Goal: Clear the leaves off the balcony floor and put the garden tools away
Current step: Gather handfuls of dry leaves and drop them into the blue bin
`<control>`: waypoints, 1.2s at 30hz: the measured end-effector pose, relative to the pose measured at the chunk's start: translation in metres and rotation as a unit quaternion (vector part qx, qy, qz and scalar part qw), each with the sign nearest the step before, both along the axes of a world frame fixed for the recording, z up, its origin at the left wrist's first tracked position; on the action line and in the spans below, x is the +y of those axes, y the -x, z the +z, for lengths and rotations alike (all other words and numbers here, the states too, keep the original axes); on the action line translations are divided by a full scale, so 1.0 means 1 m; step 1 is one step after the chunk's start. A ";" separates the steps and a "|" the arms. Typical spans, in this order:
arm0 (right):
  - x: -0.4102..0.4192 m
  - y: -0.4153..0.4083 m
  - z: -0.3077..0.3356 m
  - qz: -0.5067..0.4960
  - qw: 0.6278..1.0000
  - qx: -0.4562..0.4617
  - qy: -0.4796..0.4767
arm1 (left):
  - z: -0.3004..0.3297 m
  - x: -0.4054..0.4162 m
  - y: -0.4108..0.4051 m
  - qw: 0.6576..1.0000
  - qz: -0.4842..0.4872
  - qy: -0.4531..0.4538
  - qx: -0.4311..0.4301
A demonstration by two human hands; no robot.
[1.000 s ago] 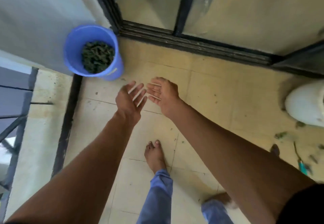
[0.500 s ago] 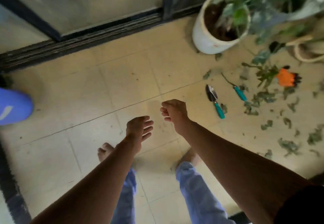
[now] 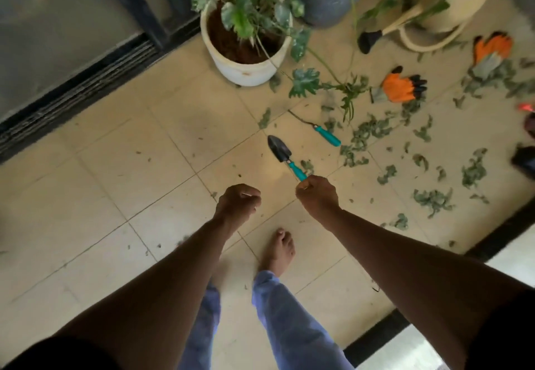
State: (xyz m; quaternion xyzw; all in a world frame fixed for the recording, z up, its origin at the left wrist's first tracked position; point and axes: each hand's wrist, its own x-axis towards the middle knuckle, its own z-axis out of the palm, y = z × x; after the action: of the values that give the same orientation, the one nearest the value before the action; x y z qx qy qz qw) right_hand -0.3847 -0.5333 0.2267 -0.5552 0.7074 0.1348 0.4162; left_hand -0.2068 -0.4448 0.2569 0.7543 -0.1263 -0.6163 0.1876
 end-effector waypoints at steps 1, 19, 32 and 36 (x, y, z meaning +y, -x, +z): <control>-0.005 0.008 -0.001 0.014 1.000 0.006 0.011 | -0.002 -0.007 0.003 1.000 -0.008 -0.005 -0.001; -0.081 0.083 -0.104 0.143 0.990 0.009 -0.014 | -0.110 -0.127 0.053 0.980 -0.190 -0.061 0.001; -0.101 0.107 -0.273 0.441 0.894 -0.017 0.072 | -0.276 -0.133 0.107 0.896 -0.436 -0.044 -0.068; -0.103 0.110 -0.290 0.524 0.844 -0.052 0.097 | -0.292 -0.126 0.109 0.907 -0.405 -0.043 -0.105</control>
State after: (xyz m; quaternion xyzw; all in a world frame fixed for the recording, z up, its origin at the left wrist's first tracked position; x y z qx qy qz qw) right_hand -0.4952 -0.6364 -0.0632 -0.8871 0.2978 0.2340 0.2639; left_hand -0.3162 -0.5708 -0.0354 0.7061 -0.4136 -0.5610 -0.1252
